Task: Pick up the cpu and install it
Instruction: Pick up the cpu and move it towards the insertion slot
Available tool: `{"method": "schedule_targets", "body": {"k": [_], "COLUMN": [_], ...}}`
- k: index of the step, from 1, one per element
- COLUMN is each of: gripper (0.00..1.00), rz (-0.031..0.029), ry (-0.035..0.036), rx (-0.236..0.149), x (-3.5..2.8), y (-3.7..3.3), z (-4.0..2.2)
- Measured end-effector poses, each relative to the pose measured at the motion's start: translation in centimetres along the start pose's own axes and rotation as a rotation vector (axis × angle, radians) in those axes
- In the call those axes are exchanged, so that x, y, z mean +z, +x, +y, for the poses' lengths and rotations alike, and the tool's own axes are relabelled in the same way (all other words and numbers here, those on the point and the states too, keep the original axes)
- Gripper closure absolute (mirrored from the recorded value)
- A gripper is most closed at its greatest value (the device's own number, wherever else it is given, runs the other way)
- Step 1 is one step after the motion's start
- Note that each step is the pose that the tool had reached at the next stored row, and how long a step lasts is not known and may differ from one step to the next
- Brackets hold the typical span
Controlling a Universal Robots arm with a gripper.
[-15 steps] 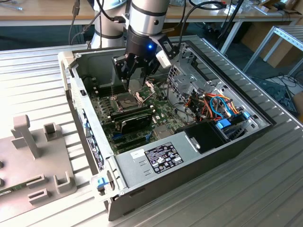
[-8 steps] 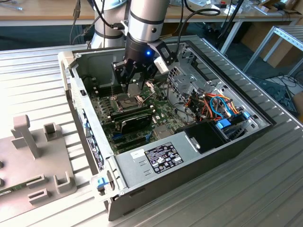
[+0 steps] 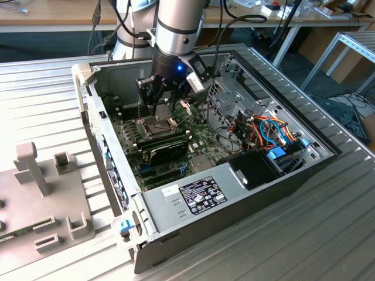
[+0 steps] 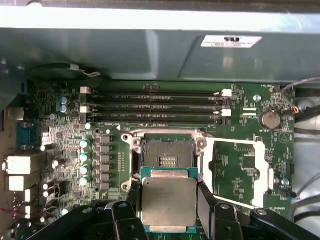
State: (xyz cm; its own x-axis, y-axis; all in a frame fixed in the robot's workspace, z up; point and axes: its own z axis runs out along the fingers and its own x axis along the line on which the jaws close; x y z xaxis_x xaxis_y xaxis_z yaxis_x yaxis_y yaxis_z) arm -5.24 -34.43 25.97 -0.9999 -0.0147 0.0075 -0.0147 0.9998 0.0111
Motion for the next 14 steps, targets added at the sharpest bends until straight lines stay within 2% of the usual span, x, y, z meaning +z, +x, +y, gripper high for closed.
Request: {"method": "schedule_targets", "body": {"k": [2, 6, 14], "gripper": [0.45, 0.45, 0.45], "rz": [-0.0001, 0.0001, -0.0001], "ry": [-0.0002, 0.0001, -0.0002], "rx": [-0.005, -0.01, -0.01], "x": [0.2, 1.2, 1.29], "y": [-0.01, -0.02, -0.02], "z": [0.19, 0.33, 0.37]}}
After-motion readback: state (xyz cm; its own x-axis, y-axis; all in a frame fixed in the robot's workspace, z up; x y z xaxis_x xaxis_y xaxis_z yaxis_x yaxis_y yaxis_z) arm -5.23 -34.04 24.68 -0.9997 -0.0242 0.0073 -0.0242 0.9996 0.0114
